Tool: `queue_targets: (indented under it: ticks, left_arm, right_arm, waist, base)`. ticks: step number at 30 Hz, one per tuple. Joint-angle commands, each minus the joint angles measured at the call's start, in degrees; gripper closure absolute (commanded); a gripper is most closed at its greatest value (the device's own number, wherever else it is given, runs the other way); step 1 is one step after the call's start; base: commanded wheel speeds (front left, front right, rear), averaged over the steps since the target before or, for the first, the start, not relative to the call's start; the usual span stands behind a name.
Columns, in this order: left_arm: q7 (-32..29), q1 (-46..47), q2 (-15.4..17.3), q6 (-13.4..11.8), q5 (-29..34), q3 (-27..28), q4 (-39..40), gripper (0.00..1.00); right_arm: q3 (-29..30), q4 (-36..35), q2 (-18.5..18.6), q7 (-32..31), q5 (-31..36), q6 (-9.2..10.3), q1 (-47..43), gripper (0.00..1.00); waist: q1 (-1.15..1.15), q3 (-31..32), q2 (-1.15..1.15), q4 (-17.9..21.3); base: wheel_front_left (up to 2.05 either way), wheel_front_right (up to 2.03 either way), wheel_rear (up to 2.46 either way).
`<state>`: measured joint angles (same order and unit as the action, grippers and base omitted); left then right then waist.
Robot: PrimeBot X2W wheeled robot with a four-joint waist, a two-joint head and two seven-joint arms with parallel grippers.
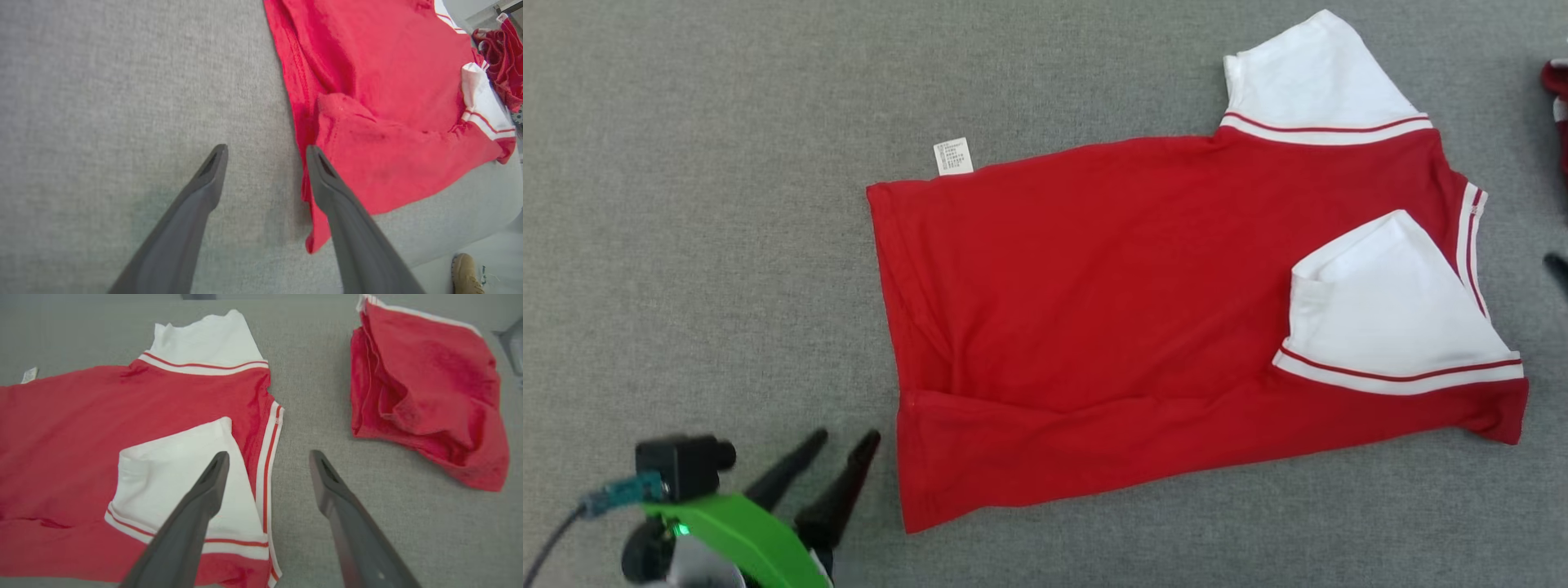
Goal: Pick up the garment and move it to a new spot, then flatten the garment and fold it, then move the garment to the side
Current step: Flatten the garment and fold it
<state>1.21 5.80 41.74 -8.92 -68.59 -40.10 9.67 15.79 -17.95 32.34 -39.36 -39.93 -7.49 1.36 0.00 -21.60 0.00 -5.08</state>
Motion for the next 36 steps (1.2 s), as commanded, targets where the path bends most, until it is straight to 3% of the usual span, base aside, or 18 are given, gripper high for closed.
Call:
queue_targets:
  ticks: [1, 7, 10, 14, 23, 31, 32, 33, 35, 36]
  left_arm:
    - [-0.49, 4.52, 0.49, -0.74, 1.88, 0.99, 0.26, 0.00]
    - [-5.64, 22.82, -5.38, -0.61, 7.15, 0.28, -5.32, 0.00]
    - [-7.19, 30.70, -10.51, 0.66, 8.83, -1.29, -11.13, 0.00]
    - [-7.52, 37.07, -14.72, 2.86, 10.56, -2.87, -19.32, 0.00]
    - [-7.31, 42.34, -20.04, 7.43, 11.24, -5.47, -29.33, 0.00]
    - [-8.12, 44.19, -21.78, 10.22, 10.45, -6.48, -29.59, 0.00]
    - [-8.38, 44.25, -21.73, 10.52, 10.42, -6.71, -29.52, 0.00]
    - [-8.67, 44.20, -21.64, 10.91, 10.36, -6.98, -29.49, 0.18]
    - [-9.48, 43.83, -21.67, 12.04, 9.73, -7.50, -29.46, 1.00]
    - [-9.90, 43.81, -21.53, 12.63, 9.71, -7.93, -29.32, 1.00]
  right_arm:
    - [-0.38, -0.59, 1.07, -0.97, 1.13, 0.00, 3.84, 0.00]
    - [-5.72, 5.14, 2.30, -6.03, 8.17, 0.02, 25.13, 0.00]
    - [-9.58, 11.36, 1.73, -6.84, 12.96, 0.01, 35.31, 0.00]
    - [-14.12, 20.41, 0.71, -5.25, 18.84, 0.01, 43.41, 0.00]
    - [-19.40, 33.49, -0.09, -0.95, 21.56, 0.02, 51.00, 0.00]
    - [-21.95, 37.30, -0.17, 0.49, 20.64, 0.00, 54.01, 0.00]
    - [-22.32, 37.42, -0.39, 0.59, 20.45, 0.00, 54.28, 0.15]
    - [-22.89, 37.55, -0.59, 0.66, 20.11, 0.00, 54.51, 0.56]
    - [-24.20, 37.69, -1.05, 0.76, 18.62, -0.02, 54.52, 1.00]
    - [-24.27, 37.83, -1.24, 0.92, 17.87, -0.02, 54.52, 1.00]
  waist:
    - [0.00, -3.41, 0.00, -0.72]
    - [0.00, -11.78, 0.00, -4.46]
    - [0.00, -15.06, 0.00, -6.25]
    - [0.00, -16.65, 0.00, -7.95]
    - [0.00, -17.47, 0.00, -9.40]
    - [0.00, -17.41, 0.00, -9.23]
    - [0.00, -17.47, 0.00, -9.17]
    - [0.00, -17.46, 0.00, -9.07]
    - [0.00, -17.19, 0.00, -8.80]
    - [0.00, -17.02, 0.00, -8.66]
  base:
    - [0.00, 0.00, 0.00]
    - [0.00, 0.00, 0.00]
    - [0.00, 0.00, 0.00]
    - [0.00, 0.00, 0.00]
    - [0.00, 0.00, 0.00]
    - [0.00, 0.00, 0.00]
    - [0.00, 0.00, 0.00]
    - [0.00, 0.00, 0.00]
    - [0.00, 0.00, 0.00]
    - [0.00, 0.00, 0.00]
